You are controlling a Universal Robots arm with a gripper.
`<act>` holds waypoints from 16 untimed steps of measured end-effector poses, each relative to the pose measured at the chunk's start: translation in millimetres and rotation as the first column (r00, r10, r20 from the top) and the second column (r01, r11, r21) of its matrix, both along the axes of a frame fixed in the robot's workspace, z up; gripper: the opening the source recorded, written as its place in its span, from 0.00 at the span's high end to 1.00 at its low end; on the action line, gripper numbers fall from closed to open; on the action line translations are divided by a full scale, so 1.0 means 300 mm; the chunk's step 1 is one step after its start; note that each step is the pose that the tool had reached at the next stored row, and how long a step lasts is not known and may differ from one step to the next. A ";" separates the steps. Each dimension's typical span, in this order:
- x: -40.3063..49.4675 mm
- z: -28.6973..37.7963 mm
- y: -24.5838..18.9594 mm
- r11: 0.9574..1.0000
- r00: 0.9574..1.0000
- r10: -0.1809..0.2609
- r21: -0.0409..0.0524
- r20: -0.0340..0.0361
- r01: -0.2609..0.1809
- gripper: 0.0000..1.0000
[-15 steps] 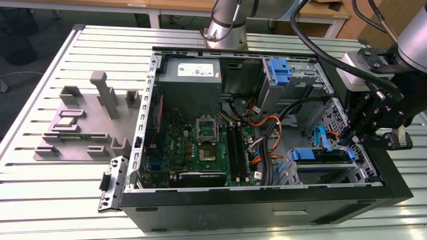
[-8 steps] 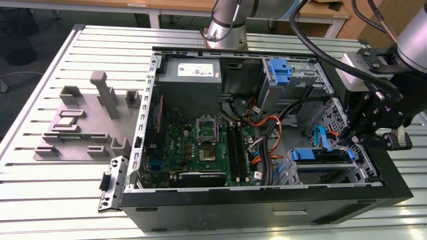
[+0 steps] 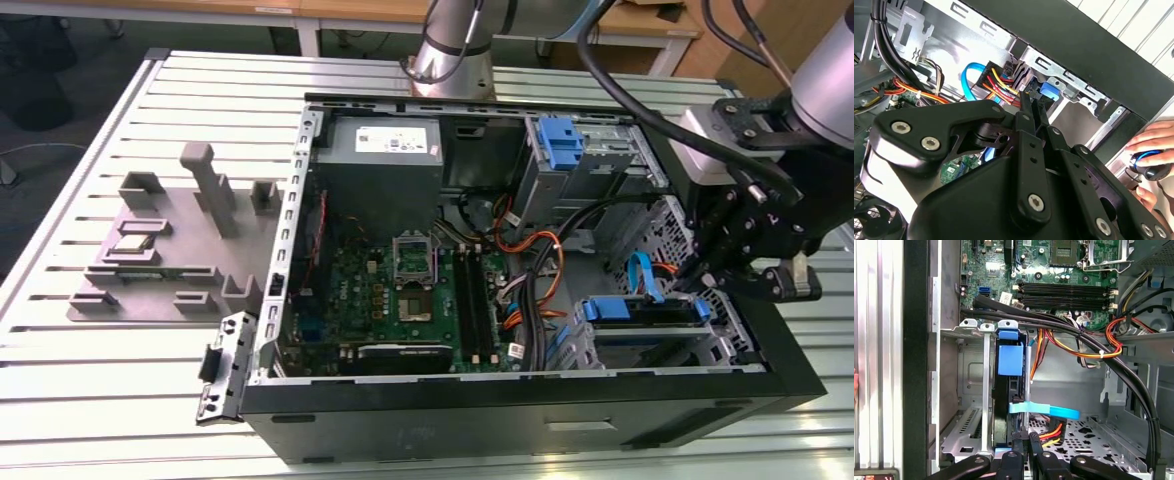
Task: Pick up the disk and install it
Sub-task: 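Insert the second disk wire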
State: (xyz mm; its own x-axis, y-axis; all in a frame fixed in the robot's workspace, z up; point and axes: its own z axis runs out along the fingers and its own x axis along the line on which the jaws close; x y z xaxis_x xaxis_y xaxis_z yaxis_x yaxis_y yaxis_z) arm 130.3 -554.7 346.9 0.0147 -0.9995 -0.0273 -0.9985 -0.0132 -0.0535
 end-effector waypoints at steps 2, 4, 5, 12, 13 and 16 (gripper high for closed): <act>-0.003 -0.001 -0.001 1.000 1.000 0.000 0.000 0.001 0.000 0.83; -0.005 -0.002 -0.005 1.000 1.000 0.000 0.000 0.001 0.000 0.83; -0.005 -0.003 -0.007 1.000 1.000 0.000 0.000 0.001 0.000 0.83; -0.016 -0.013 -0.015 1.000 1.000 0.000 0.000 0.001 0.000 0.83; -0.016 -0.015 -0.016 1.000 1.000 0.000 0.000 0.001 0.000 0.83; -0.017 -0.022 -0.018 1.000 1.000 0.000 -0.001 0.001 0.000 0.83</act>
